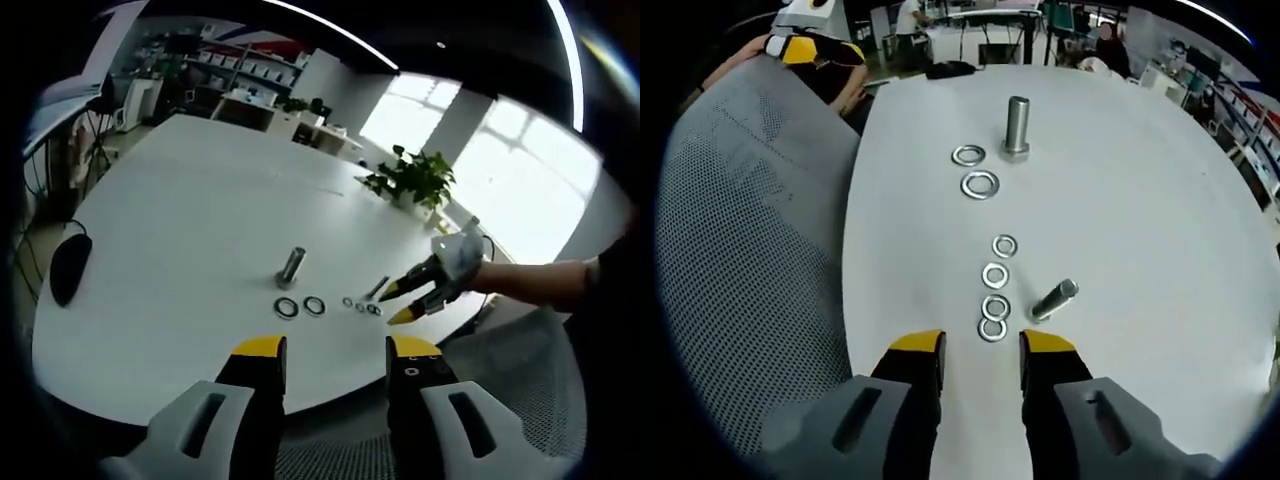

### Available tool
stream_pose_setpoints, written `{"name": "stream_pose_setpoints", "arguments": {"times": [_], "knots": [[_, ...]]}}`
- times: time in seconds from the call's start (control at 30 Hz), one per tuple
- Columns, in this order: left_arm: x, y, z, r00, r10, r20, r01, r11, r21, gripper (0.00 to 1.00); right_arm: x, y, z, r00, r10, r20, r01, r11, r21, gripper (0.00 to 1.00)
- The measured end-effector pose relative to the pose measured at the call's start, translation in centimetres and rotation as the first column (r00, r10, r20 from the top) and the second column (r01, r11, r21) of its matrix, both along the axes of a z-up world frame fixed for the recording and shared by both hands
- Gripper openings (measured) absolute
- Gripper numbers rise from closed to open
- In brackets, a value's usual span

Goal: Place the washer onto the threaded stud by aligning its center hole with the stud, sliding it down to the base, and recovering from edge contact or off-axis alignment until the washer reaches the visible bottom stop.

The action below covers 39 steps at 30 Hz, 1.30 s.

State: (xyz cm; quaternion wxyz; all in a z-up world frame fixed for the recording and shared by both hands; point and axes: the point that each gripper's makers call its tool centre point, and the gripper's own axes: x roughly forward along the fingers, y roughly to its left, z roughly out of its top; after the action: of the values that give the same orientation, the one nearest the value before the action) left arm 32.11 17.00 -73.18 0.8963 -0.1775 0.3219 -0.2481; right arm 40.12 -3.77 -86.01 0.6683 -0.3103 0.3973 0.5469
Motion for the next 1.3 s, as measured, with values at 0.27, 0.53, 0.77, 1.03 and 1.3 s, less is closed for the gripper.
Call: {"name": "stream_pose_setpoints", "arguments": {"times": [0.27, 0.53, 0.77, 1.03, 1.3], "knots": [[0.02, -0.01, 0.01, 1.0, -0.001, 0.001, 0.001, 1.0, -0.001, 0.38, 0.01, 0.0, -0.43, 1.0, 0.019, 0.0, -0.019, 1.0, -0.019, 0.29], [0.05, 0.01, 0.01, 1.0, 0.0, 0.002, 0.0, 1.0, -0.003, 0.38, 0.35, 0.01, -0.5, 0.999, 0.04, 0.018, -0.04, 0.999, -0.035, 0.26], [0.08, 0.02, 0.04, 1.0, 0.0, 0.006, 0.001, 1.0, -0.003, 0.38, 0.43, 0.13, -0.51, 0.998, 0.058, 0.021, -0.057, 0.997, -0.051, 0.23], [0.09, -0.02, 0.14, 1.0, -0.001, 0.011, 0.001, 1.0, -0.003, 0.38, 0.56, 0.1, -0.53, 0.998, 0.052, 0.028, -0.05, 0.997, -0.05, 0.16], [0.03, -0.06, 0.1, 1.0, -0.004, 0.007, 0.004, 1.0, -0.003, 0.38, 0.7, 0.17, -0.5, 0.997, 0.067, 0.043, -0.064, 0.996, -0.068, 0.14]]}}
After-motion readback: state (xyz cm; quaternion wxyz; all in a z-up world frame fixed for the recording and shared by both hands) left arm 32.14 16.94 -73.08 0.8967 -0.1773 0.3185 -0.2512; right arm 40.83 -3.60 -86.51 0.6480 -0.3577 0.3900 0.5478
